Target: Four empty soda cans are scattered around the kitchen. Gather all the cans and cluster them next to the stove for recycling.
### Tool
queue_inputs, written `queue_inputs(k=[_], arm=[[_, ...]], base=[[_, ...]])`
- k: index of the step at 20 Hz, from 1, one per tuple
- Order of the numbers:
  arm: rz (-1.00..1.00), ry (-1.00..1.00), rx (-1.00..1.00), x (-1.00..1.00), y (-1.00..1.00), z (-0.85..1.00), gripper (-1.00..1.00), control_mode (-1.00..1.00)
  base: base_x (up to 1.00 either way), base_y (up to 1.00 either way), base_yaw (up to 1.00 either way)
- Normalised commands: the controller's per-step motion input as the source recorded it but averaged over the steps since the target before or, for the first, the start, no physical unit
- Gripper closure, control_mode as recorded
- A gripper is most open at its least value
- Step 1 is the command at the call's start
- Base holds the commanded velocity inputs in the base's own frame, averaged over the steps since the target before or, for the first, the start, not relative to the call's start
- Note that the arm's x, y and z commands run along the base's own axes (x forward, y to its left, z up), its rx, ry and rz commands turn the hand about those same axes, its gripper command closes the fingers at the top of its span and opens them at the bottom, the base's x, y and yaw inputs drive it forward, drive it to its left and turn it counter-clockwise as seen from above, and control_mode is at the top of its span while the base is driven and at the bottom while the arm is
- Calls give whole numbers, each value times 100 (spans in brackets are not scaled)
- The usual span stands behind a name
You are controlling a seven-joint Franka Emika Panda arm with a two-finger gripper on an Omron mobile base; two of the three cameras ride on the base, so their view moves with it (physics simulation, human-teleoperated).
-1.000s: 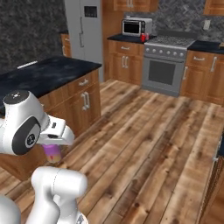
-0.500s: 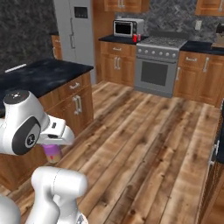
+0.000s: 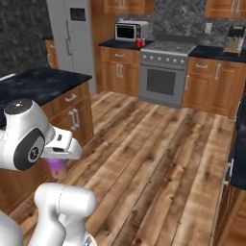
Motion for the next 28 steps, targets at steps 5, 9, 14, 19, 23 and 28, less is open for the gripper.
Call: queue_inputs(k=[5,9,14,19,23,28], arm=[[0,0,0,0,0,0,100,100],[0,0,0,0,0,0,100,100],[0,0,0,0,0,0,100,100],[0,0,0,0,0,0,100,100],[0,0,0,0,0,0,100,100],[0,0,0,0,0,0,100,100]], base=[[55,8,-10],[58,12,-10],[61,17,-10],[60,19,-11],[57,20,-12],[57,23,-13]])
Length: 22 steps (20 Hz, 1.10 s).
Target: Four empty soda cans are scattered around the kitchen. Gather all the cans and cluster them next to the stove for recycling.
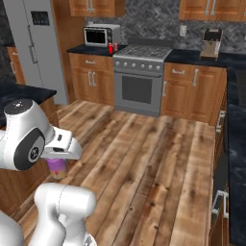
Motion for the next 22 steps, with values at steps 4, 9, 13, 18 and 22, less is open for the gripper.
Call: queue_inputs(k=[4,9,13,18,22], arm=[[0,0,0,0,0,0,100,100],[0,0,0,0,0,0,100,100],[0,0,0,0,0,0,100,100],[0,0,0,0,0,0,100,100],[0,0,0,0,0,0,100,100]], base=[[59,28,-12],[60,30,-12],[64,36,-13],[65,35,-12],[66,32,-9]])
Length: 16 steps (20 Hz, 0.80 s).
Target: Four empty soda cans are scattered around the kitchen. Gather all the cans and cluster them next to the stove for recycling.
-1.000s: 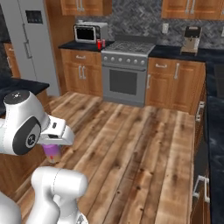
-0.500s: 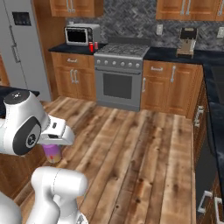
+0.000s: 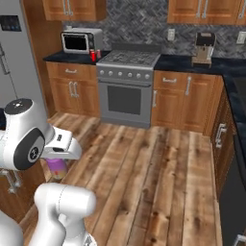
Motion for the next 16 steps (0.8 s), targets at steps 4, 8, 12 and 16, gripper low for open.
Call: queue_inputs(k=[4,8,12,16], arm=[[0,0,0,0,0,0,100,100],[0,0,0,0,0,0,100,100],[0,0,0,0,0,0,100,100],[0,0,0,0,0,0,100,100]], base=[[65,25,-5],[66,23,-3],[68,28,-3],[68,36,-4]])
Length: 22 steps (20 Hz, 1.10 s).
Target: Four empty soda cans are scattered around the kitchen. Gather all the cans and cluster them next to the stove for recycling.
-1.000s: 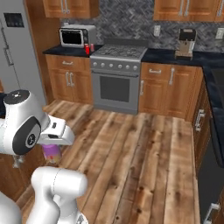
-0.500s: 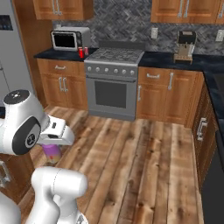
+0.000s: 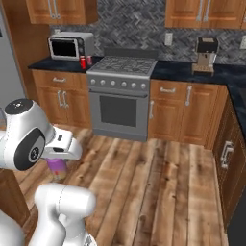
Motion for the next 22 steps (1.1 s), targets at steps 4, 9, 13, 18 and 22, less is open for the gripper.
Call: queue_inputs(k=[4,9,13,18,22], arm=[[0,0,0,0,0,0,100,100],[0,0,0,0,0,0,100,100],[0,0,0,0,0,0,100,100],[0,0,0,0,0,0,100,100],[0,0,0,0,0,0,100,100]], base=[[72,42,-5],[71,41,-5],[65,35,-5],[68,38,-5],[66,35,-4]])
